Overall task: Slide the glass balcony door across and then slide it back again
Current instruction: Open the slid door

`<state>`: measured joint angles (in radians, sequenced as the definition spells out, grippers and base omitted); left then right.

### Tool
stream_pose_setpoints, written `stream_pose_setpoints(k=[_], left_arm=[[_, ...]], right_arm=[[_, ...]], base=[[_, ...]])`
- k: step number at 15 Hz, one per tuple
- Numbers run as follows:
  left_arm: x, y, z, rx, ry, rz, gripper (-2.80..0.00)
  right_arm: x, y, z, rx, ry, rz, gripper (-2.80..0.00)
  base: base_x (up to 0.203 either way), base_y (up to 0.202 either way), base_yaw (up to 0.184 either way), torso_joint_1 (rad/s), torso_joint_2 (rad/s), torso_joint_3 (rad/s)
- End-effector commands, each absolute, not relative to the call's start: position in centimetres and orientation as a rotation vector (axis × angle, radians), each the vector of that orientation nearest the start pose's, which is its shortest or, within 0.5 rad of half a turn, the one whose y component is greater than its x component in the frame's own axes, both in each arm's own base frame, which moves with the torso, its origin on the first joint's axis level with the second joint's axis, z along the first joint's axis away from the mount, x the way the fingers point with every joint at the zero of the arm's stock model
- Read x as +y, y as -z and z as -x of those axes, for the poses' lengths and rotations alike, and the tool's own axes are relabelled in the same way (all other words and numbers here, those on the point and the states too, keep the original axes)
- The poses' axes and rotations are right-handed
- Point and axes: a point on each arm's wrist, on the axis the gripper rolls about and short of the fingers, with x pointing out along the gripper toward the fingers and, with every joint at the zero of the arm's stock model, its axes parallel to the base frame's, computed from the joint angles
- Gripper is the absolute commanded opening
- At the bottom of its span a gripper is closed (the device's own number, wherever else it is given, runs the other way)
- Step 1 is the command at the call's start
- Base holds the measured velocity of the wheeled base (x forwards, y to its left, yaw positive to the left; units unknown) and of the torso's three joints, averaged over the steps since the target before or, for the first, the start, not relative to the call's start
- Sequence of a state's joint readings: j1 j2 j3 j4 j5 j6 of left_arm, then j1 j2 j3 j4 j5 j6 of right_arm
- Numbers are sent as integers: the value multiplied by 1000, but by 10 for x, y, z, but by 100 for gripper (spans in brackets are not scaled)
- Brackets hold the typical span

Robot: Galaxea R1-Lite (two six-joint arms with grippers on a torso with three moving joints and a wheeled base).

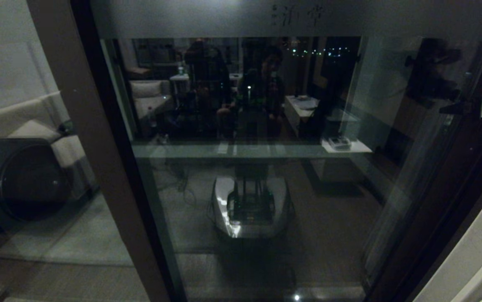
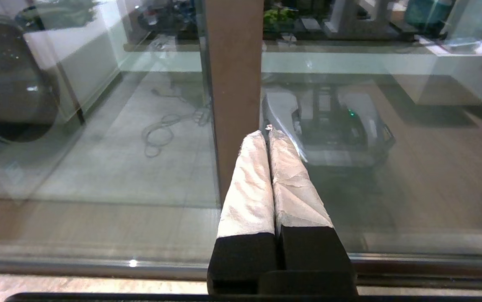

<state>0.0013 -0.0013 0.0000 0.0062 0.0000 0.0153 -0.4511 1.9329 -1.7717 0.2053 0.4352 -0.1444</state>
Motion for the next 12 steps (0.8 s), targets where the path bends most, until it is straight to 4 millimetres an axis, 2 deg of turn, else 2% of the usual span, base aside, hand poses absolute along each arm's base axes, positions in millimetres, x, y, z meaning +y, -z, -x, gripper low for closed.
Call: stream_pose_setpoints(k=[1,8,12], left_arm=[[0,-74,23,6,-1,-15,-280],[0,-74,23,6,-1,-15,-280],[0,-74,23,6,-1,-15,-280]], right_arm=[[-160,-296,-345,322,5,-9,0],[-177,-302,-334,311,91,19,0],[-180,-295,-343,322,76,9,0]], base=[[0,0,0,0,0,0],[0,0,0,0,0,0],[0,0,0,0,0,0]])
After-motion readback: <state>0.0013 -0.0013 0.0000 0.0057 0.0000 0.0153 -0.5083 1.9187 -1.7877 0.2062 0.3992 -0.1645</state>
